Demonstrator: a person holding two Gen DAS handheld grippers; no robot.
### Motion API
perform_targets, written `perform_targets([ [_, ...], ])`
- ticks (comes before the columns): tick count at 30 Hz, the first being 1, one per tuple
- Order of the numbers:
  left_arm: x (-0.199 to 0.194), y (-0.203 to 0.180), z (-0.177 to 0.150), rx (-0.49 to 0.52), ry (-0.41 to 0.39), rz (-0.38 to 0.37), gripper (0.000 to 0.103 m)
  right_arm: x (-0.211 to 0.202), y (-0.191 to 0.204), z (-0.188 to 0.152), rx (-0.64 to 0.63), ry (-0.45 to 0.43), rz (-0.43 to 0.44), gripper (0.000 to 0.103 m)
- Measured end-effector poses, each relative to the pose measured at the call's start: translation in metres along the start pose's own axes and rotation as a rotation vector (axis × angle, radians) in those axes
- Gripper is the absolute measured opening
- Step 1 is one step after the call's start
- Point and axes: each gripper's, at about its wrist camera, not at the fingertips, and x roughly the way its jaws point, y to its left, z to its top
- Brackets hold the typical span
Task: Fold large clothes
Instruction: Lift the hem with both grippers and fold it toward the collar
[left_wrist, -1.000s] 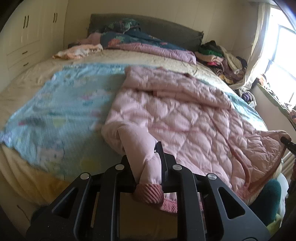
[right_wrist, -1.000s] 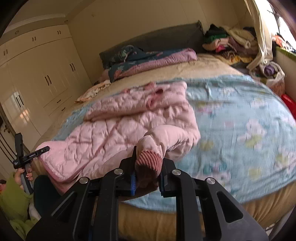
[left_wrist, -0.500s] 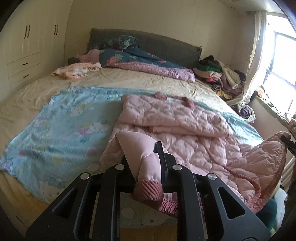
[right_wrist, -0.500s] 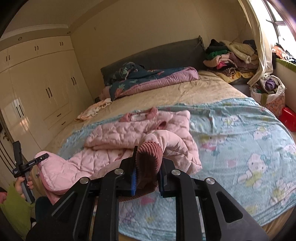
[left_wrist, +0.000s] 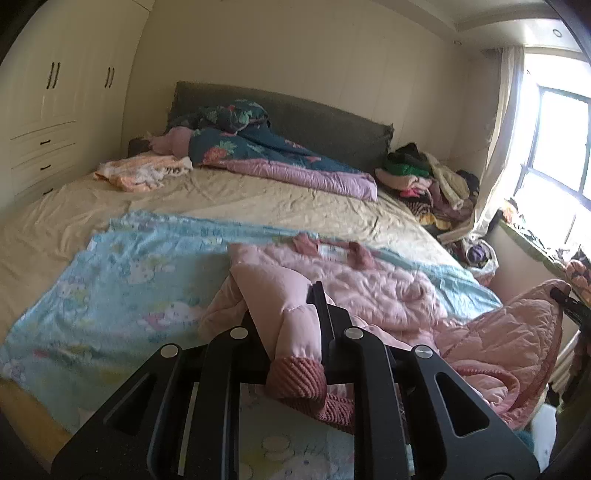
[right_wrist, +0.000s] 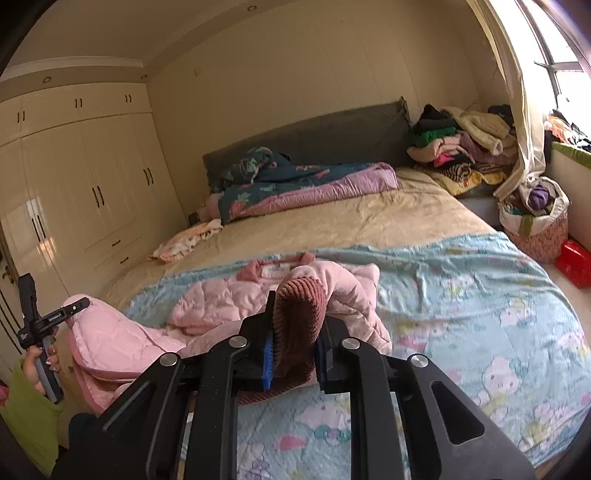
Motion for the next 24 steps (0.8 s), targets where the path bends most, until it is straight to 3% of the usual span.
perform_targets([
  [24, 0.049, -0.012, 0.069, -0.044, -0.046, 0.071, 0.010, 0.053, -0.015, 0.068, 0.045, -0.001, -0.041, 0.016],
])
